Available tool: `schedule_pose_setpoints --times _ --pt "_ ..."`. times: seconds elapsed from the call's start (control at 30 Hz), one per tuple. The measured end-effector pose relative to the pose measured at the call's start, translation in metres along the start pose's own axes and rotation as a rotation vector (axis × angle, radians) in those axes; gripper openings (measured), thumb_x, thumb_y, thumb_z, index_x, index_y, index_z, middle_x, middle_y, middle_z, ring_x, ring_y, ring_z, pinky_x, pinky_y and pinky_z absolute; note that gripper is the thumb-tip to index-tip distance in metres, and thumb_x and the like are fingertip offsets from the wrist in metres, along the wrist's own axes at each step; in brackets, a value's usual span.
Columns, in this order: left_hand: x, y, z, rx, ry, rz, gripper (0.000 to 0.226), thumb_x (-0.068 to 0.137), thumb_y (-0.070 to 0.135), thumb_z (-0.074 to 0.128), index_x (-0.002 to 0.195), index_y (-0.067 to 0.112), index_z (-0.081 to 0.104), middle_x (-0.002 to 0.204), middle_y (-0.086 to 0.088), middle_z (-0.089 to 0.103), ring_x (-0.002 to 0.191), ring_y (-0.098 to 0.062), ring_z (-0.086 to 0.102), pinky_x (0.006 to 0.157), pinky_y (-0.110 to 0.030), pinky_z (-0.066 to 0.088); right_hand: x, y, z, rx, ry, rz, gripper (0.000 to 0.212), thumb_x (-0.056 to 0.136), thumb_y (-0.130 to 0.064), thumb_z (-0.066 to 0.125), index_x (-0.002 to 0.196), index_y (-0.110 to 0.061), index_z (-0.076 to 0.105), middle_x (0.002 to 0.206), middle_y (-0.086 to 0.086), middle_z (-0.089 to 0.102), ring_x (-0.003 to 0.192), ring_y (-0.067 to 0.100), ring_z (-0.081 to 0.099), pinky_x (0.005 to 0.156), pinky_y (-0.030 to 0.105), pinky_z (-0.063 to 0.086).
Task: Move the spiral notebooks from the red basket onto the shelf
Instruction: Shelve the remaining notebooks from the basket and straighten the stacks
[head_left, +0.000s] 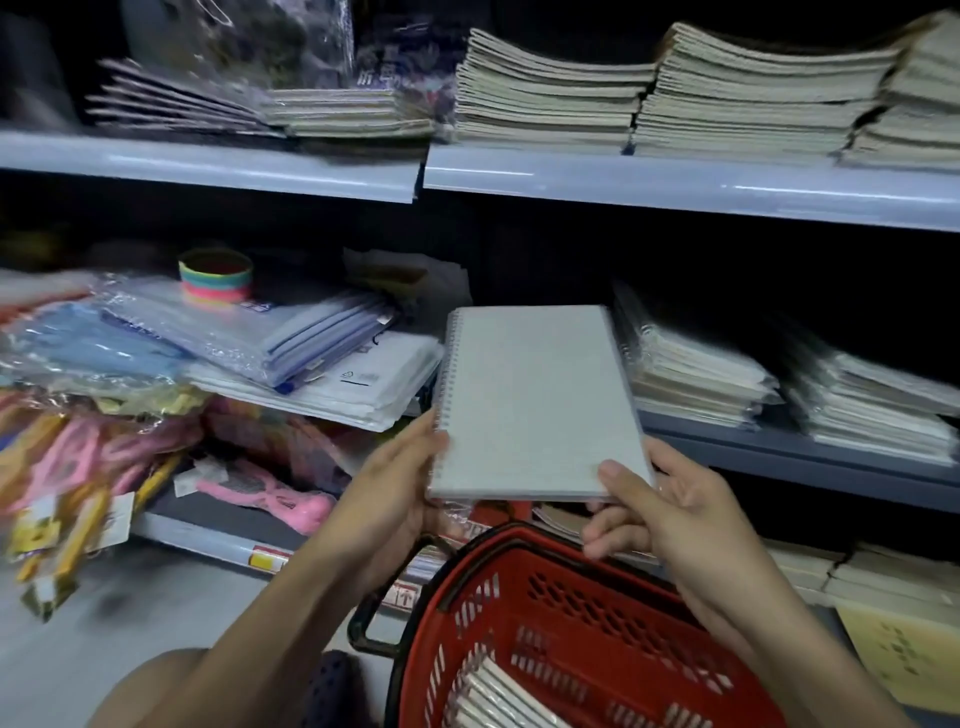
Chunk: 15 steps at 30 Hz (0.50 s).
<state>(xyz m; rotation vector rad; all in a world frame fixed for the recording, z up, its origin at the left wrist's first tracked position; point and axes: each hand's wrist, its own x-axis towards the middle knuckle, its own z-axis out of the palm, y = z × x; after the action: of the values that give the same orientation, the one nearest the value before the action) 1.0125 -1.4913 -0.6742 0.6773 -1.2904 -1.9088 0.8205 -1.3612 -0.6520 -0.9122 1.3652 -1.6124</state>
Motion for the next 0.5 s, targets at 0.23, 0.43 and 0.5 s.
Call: schedule_pose_setpoints --times 0.23,0.43,0.5 --pt "0.029 0.003 0.007 0.002 0.127 0.109 0.024 0.101 0.015 0.052 0.121 0.019 0.065 0.117 -0.017 0.071 0.057 -0.014 0.066 0.034 -0.018 0.045 0.04 0.021 0.008 -0.009 0.191 -0.079 0.054 0.091 -0.009 0.068 0.142 -0.016 0.051 0.08 0.011 0.078 0.062 0.027 0.074 0.07 0.038 0.063" --pt "0.043 -0.009 -0.015 -0.191 0.059 0.08 0.038 0.099 0.014 0.051 0.137 0.021 0.056 0.132 -0.013 0.065 0.074 -0.018 0.069 0.047 -0.022 0.054 0.05 0.026 0.004 -0.041 0.126 -0.074 0.05 0.088 -0.009 0.071 0.134 -0.022 0.059 0.103 0.006 0.077 0.08 0.033 0.076 0.084 0.042 0.06" --pt "0.056 -0.007 -0.02 -0.194 0.041 0.072 0.04 0.098 0.012 0.052 0.137 0.015 0.056 0.129 -0.012 0.068 0.079 -0.018 0.071 0.057 -0.025 0.06 0.056 0.027 0.0 -0.012 0.116 -0.06 0.05 0.084 -0.007 0.074 0.13 -0.021 0.06 0.102 0.008 0.077 0.079 0.034 0.076 0.079 0.035 0.062"
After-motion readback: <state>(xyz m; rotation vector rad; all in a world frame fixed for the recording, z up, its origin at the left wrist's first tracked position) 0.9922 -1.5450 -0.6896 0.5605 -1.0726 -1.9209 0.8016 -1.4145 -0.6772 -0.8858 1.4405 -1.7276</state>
